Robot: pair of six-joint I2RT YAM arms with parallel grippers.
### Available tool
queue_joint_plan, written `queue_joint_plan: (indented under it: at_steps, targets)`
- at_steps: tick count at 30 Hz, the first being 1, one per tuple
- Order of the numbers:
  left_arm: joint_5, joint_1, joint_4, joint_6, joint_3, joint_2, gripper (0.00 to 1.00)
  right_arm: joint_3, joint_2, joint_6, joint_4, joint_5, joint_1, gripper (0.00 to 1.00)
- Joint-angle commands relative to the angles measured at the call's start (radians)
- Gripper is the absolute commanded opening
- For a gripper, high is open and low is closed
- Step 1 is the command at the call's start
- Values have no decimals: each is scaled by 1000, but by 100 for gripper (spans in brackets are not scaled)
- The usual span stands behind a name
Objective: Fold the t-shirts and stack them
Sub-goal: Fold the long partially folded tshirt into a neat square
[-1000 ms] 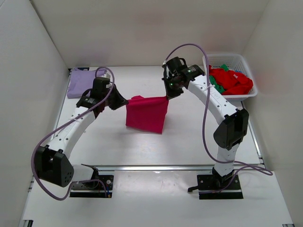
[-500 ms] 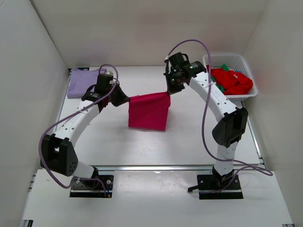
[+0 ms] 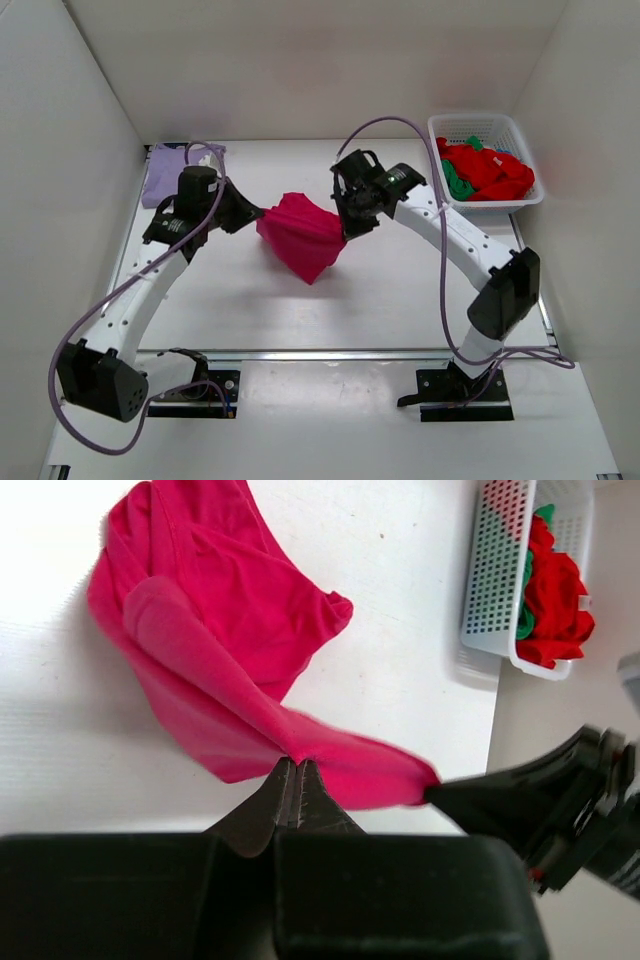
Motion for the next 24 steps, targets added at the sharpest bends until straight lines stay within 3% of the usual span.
queue_joint_plan:
  at_steps: [1, 5, 12, 24]
  targets:
    - [-20, 17, -32, -5, -31, -63, 0, -69, -108, 76, 13, -1, 39, 0]
    - [-9, 20, -12, -11, -71, -67, 0, -140, -125, 85, 45, -13, 52, 0]
    - [-1, 20, 17, 1, -28, 14, 0, -83, -75, 18, 46, -39, -30, 0]
    - [5, 38, 149, -8, 113, 297, 0, 66, 135, -82, 73, -110, -178, 0]
